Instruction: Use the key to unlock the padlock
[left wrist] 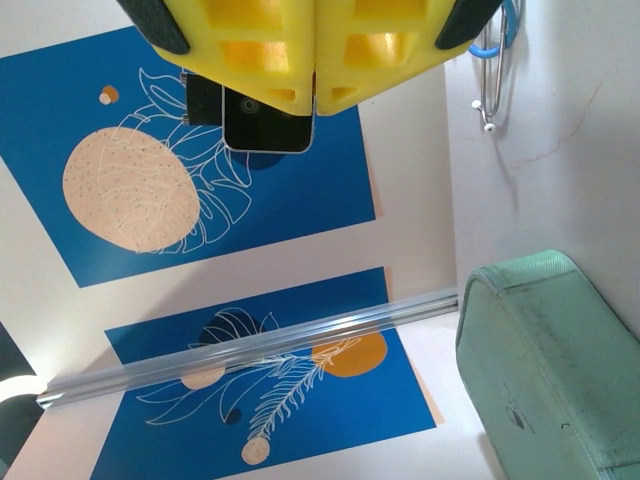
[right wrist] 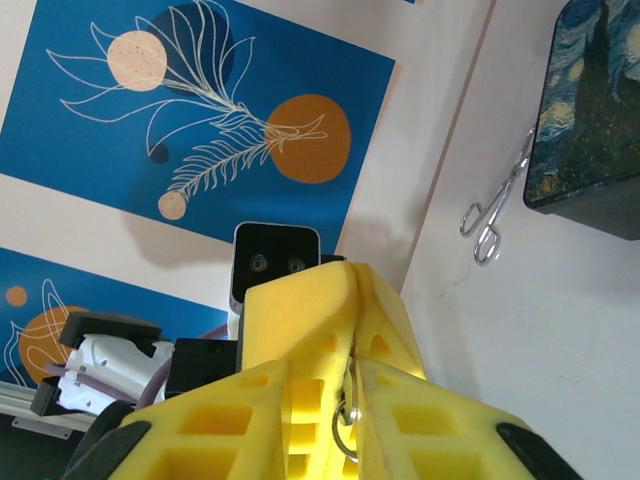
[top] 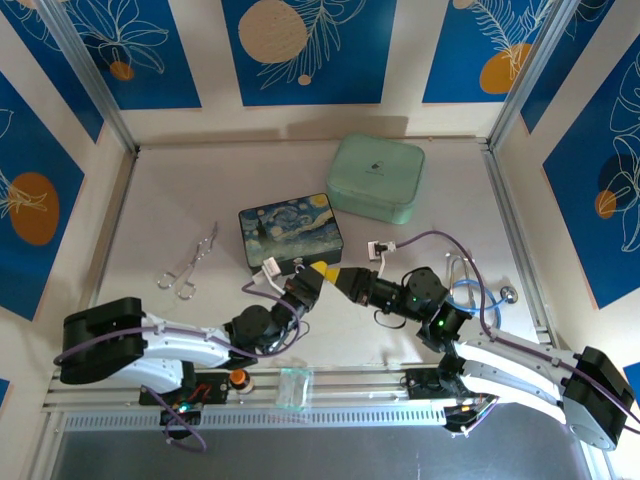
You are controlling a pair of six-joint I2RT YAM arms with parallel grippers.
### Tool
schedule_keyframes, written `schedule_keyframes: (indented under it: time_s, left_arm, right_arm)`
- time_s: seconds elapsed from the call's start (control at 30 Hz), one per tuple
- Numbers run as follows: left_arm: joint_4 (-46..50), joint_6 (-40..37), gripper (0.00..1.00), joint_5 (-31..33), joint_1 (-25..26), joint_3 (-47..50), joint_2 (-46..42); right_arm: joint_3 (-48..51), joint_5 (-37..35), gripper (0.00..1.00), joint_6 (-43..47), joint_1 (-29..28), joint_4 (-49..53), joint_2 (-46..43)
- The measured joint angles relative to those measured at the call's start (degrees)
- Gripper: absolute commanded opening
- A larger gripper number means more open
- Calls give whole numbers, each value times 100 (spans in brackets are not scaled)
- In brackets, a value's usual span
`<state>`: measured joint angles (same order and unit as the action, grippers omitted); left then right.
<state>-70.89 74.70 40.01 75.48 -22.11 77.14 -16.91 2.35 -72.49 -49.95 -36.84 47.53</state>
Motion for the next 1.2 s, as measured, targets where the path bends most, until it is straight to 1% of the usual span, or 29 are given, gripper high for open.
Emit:
schedule_keyframes:
  time_s: [0.07,0.13,0.23,0.27,0.33,0.37,0.4,0.43,0.47,0.5,0.57,0.6,0.7,0.77,0.83,0.93,0.97,1.1,1.13,1.2]
  left_arm:
    - [-44,26,0,11,0,0,37]
    - [-76,50,0,17,0,0,72]
    - [-125,76,0,17,-4,-9,118]
    - [-153,92,0,26,-11,-9,149]
    - [-210,133,0,46,-13,-11,210]
    - [-238,133,6,52,-15,-11,232]
    - [-247,125,21,52,-15,-11,245]
    - [-238,37,32,44,-15,-7,251]
    - [-236,-33,40,7,-13,0,243]
    - [-208,-94,47,-42,-11,15,197]
    - [114,-181,56,-157,-72,74,-79]
    - [444,-168,58,-254,-136,85,-317]
    - [1731,-164,57,-603,-503,59,-1257]
    - [2500,-256,58,-907,-752,-33,-1759]
    - [3147,-361,63,-1259,-964,-170,-2048]
    - [3939,-603,63,-1910,-1217,-404,-2190]
    - [4131,-680,61,-2133,-1272,-466,-2179]
    - [4673,-909,40,-2824,-1351,-640,-2074]
    - [4732,-944,36,-2918,-1351,-640,-2072]
    - [4800,-1025,35,-3062,-1351,-640,-2074]
  right_arm:
    - [4,0,18,2,0,2,22]
    - [11,-15,10,15,0,4,35]
    - [48,-61,4,7,4,15,33]
    - [55,-85,0,4,7,17,33]
    - [57,-105,0,-13,15,46,28]
    - [57,-107,0,4,17,70,20]
    - [57,-98,0,20,39,138,-7]
    - [52,-66,0,44,61,223,-48]
    - [31,24,0,107,114,444,-125]
    - [2,136,0,162,186,658,-186]
    - [-96,487,0,262,422,1029,-262]
    - [-155,737,0,304,621,1174,-269]
    - [-280,1390,0,358,1117,1379,-205]
    - [-299,1720,0,372,1325,1427,-142]
    - [-310,2044,0,374,1434,1471,-42]
    - [-439,2417,0,404,1475,1534,173]
    - [-516,2540,0,420,1473,1550,269]
    - [-809,2933,0,457,1397,1381,664]
    - [-837,2986,0,461,1373,1355,721]
    - [-859,3080,0,479,1327,1331,804]
